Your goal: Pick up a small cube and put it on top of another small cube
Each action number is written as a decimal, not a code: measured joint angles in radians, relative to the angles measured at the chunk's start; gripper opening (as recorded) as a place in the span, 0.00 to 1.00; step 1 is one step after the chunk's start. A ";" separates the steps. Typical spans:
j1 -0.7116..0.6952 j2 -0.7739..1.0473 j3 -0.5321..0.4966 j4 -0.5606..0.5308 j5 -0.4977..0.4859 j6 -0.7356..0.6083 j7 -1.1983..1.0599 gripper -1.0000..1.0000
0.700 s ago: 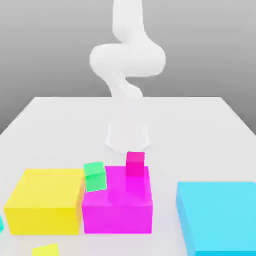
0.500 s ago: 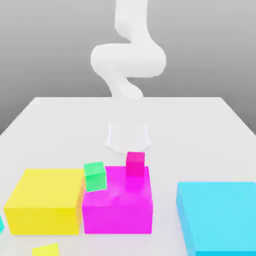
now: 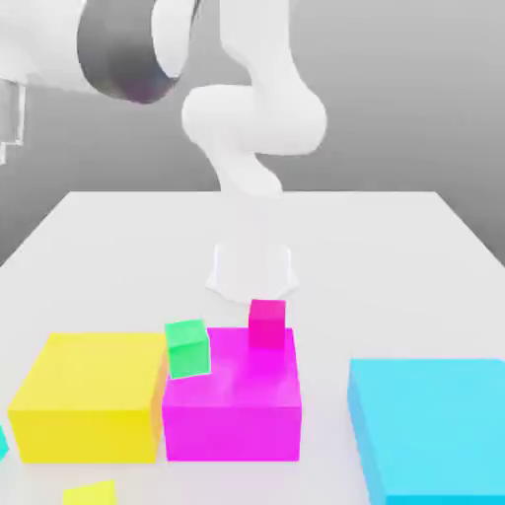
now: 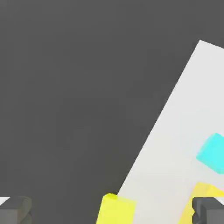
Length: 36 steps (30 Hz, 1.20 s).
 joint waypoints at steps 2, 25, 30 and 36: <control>-0.017 0.073 -0.014 0.006 0.018 0.019 0.048 0.50; -0.108 0.382 -0.056 0.036 0.144 0.108 0.188 0.00; -0.114 0.360 -0.022 0.049 0.059 0.082 0.003 0.00; -0.095 0.283 0.011 0.010 -0.069 0.046 -0.217 0.00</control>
